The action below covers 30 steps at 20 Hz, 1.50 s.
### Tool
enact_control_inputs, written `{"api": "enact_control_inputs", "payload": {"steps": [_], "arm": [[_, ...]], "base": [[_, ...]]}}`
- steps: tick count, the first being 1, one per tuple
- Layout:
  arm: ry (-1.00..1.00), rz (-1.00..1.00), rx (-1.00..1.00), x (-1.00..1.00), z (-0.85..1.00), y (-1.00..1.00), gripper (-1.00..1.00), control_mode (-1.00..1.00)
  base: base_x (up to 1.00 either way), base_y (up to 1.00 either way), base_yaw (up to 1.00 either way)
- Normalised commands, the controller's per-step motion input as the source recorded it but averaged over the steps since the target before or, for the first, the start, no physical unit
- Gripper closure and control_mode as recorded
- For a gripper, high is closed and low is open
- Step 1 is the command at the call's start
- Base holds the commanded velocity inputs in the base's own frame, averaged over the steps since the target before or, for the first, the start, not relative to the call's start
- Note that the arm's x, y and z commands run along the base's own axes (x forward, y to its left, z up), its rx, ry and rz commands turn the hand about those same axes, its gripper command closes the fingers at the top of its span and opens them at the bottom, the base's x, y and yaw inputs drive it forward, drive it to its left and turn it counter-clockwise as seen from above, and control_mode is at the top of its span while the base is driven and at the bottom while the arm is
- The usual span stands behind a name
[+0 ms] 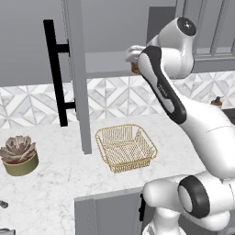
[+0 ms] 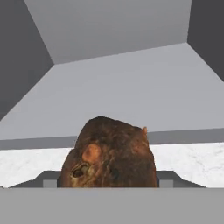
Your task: Open the cabinet, pick up the bread from the cabinet and place it in the basket. Then move the basket to the dining counter.
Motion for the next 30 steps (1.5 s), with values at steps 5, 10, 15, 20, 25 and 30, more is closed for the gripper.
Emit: {"api": "enact_control_inputs", "payload": {"steps": [5,10,15,20,25,30], "arm": [[0.18,0.01,0.00,-1.00,-0.31,-0.02,1.00,-1.00],[0.32,0.00,0.00,-0.99,-0.96,0.00,1.00,-1.00],[0.34,0.00,-0.04,0.16,-1.00,0.03,1.00,-1.00],[0.11,0.03,-0.02,0.69,-1.00,0.13,1.00,-1.00],[-0.04,0.05,-0.03,0.14,-1.00,0.37,1.00,-1.00],[-0.12,0.00,-0.01,0.12,-0.93,0.25,1.00,-1.00]], "base": [[0.00,0.00,0.00],[0.00,0.00,0.00],[0.00,0.00,0.00],[0.00,0.00,0.00],[0.00,0.00,0.00],[0.00,0.00,0.00]]}}
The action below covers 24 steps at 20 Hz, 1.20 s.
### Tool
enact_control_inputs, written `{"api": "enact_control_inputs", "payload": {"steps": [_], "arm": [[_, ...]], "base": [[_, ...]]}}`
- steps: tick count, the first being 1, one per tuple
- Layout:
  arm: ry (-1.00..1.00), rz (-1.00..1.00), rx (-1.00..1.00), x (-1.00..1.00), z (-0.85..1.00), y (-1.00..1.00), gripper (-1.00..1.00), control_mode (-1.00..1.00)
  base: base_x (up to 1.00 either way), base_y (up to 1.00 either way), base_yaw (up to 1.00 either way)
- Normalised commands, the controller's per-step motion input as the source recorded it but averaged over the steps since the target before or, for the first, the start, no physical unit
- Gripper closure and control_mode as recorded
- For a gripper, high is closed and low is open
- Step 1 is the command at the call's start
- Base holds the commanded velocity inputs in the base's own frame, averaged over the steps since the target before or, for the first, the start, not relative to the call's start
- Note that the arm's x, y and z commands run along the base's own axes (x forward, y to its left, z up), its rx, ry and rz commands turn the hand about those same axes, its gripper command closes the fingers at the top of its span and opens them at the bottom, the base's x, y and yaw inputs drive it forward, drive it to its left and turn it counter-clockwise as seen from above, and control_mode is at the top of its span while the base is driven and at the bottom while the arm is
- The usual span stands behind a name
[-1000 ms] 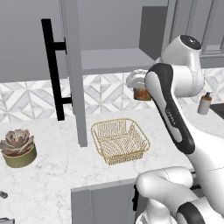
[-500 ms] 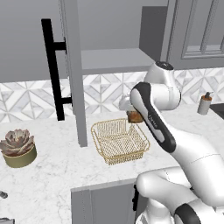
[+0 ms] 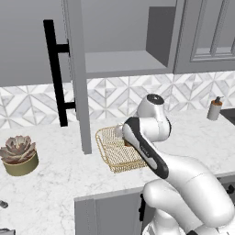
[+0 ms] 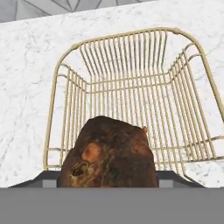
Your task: Open the cabinet, pick up the bread from the cabinet and place it in the basket. Then move the basket to the dining counter.
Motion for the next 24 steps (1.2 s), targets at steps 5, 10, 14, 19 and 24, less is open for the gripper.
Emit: {"api": "enact_control_inputs", "payload": {"steps": [5,10,14,19,24], "arm": [[0.01,0.00,0.00,0.45,-0.64,0.00,1.00,-1.00],[0.00,0.00,-0.01,0.56,-0.19,0.17,1.00,-1.00],[0.01,0.00,0.00,0.58,0.00,0.04,1.00,-1.00],[0.06,0.00,-0.01,0.00,-0.44,0.00,1.00,-1.00],[0.03,0.00,0.00,0.04,-0.38,0.06,1.00,-1.00]], "base": [[0.00,0.00,0.00],[0.00,0.00,0.00],[0.00,0.00,0.00],[0.00,0.00,0.00],[0.00,0.00,0.00]]}}
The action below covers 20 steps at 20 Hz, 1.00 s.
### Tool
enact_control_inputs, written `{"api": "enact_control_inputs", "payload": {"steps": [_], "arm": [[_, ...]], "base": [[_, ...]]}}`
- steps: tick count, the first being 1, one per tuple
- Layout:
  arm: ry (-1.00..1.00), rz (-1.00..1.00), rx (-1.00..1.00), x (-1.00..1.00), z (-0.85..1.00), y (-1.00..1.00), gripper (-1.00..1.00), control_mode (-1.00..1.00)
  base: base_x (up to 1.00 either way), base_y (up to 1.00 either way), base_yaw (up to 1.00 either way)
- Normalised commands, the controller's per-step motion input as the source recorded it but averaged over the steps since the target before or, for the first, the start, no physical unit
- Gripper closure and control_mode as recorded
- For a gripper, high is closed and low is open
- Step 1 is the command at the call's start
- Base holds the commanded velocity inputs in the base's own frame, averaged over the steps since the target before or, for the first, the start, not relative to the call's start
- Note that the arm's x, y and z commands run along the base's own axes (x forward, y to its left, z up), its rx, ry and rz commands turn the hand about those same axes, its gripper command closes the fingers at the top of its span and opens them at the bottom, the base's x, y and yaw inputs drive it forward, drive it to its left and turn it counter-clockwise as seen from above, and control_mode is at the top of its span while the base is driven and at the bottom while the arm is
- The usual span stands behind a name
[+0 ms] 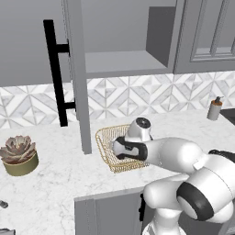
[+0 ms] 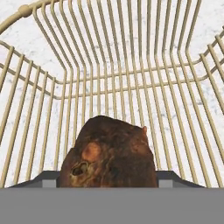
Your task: Open the cabinet, pick up the bread from the cabinet and place it in the basket. Then move the basket to the dining counter.
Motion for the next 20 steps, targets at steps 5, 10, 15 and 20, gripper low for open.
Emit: {"api": "enact_control_inputs", "payload": {"steps": [5,10,15,20], "arm": [[0.00,0.00,0.00,0.01,-0.23,0.02,1.00,-1.00],[0.00,0.00,0.00,0.25,-0.17,0.03,1.00,-1.00],[0.00,0.00,0.00,0.21,-0.45,0.00,1.00,-1.00],[-0.01,0.00,-0.02,-0.12,-0.65,-0.08,-1.00,-1.00]], "base": [[0.00,0.00,0.00],[0.00,0.00,0.00],[0.00,0.00,0.00],[0.00,0.00,0.00]]}}
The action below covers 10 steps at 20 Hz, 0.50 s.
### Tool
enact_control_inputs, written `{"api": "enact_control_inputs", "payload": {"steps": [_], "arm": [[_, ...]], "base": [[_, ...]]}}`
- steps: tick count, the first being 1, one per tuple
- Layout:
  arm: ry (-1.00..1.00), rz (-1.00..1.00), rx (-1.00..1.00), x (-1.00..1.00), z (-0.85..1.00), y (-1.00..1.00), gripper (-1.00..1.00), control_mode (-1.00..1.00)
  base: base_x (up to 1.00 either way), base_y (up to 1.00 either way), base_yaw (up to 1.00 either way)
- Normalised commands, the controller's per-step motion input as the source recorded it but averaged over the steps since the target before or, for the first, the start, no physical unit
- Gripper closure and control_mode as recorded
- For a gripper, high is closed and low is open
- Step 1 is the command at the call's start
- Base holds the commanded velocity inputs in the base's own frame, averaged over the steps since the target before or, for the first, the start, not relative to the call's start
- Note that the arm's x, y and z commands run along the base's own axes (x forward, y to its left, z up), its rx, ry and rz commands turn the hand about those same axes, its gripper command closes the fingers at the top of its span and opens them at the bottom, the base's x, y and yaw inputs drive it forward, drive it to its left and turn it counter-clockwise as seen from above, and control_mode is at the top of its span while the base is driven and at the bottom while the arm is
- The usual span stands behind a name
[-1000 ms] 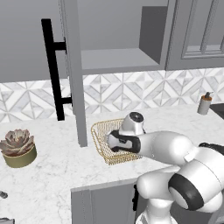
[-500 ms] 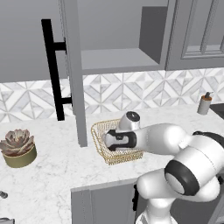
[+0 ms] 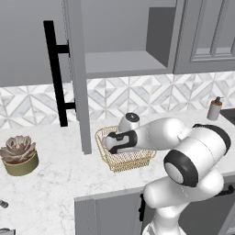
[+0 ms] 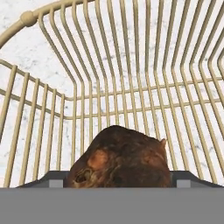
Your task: Open the cabinet, pick up the bread from the cabinet and place it in the basket. Then move the basket to the dining counter.
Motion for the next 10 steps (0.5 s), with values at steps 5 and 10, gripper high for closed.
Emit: {"api": "enact_control_inputs", "payload": {"steps": [5,10], "arm": [[-0.09,0.00,0.00,-0.11,-0.10,-0.14,-1.00,-1.00],[-0.16,0.01,0.00,-0.13,0.01,-0.18,-1.00,-1.00]], "base": [[0.00,0.00,0.00],[0.00,0.00,0.00]]}}
